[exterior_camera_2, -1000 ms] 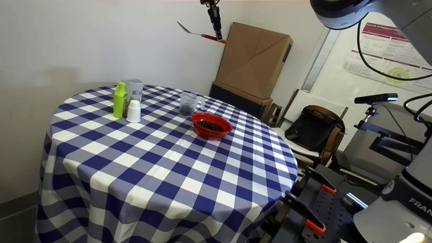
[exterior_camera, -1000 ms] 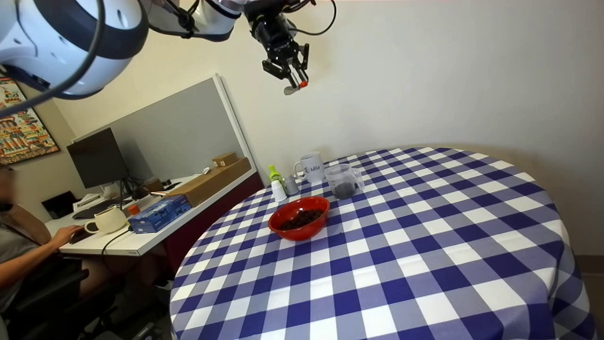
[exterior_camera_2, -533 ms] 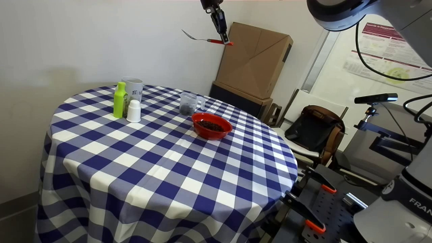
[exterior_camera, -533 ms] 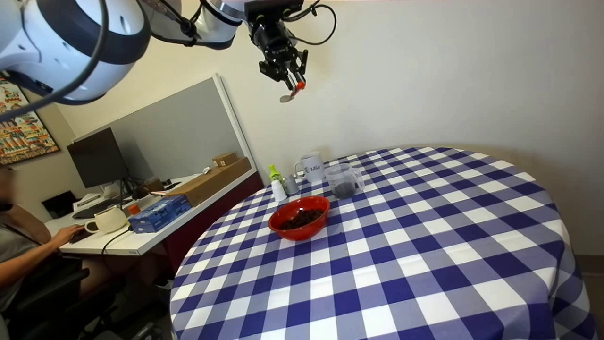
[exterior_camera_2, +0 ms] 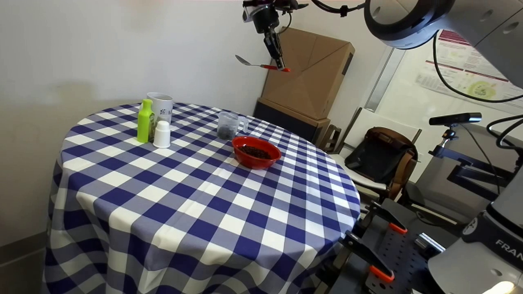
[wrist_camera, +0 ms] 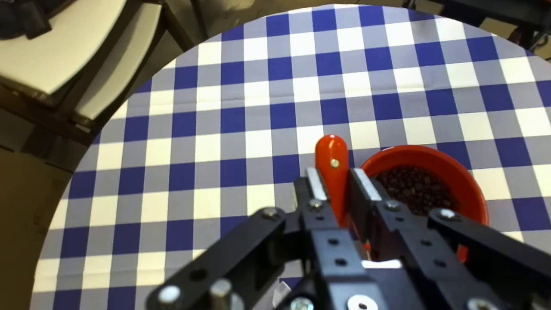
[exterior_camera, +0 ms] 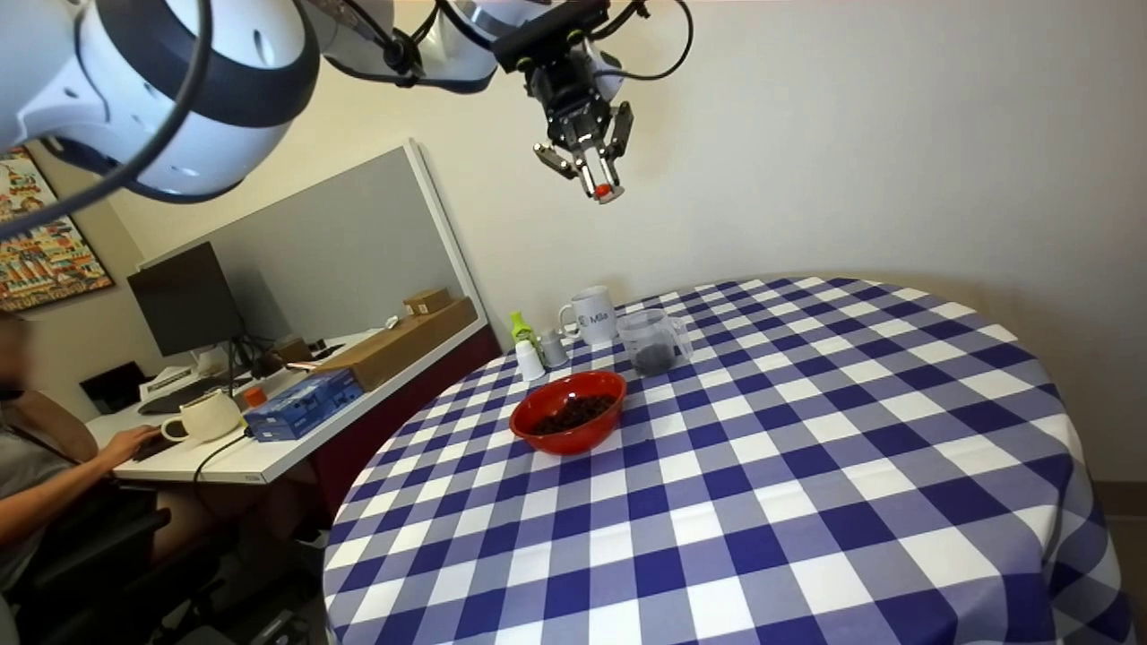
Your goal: Put a spoonful of the things in the red bowl into the jug
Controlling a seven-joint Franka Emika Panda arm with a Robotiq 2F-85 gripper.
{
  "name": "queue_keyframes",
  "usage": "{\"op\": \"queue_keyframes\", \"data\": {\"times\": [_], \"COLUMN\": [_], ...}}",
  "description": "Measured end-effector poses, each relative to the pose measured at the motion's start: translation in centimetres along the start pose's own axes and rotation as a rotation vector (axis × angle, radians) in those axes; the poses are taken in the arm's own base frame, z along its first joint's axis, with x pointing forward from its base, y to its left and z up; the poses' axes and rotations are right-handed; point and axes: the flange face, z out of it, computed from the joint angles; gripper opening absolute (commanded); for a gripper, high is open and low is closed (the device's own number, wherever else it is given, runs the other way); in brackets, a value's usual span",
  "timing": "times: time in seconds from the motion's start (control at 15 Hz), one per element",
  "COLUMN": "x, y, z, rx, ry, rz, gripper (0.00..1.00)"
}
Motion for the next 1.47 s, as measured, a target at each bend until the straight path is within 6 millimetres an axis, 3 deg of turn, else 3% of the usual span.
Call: {"op": "queue_keyframes", "data": {"times": [0.33,0.67,1.07,1.47], "x": [-0.5,-0.4,0.3,2.9], "y": [5.9,10.3,14.4,17.7], "z": [5.6,12.3,23.1,34.9], "rx": [0.117,0.192,0.296,0.308], "ry": [-0.035,-0.125,-0.262,-0.244], "rz": [0.260,0.527,0.776,0.820], "gripper": [0.05,0.05,0.05,0.05]}}
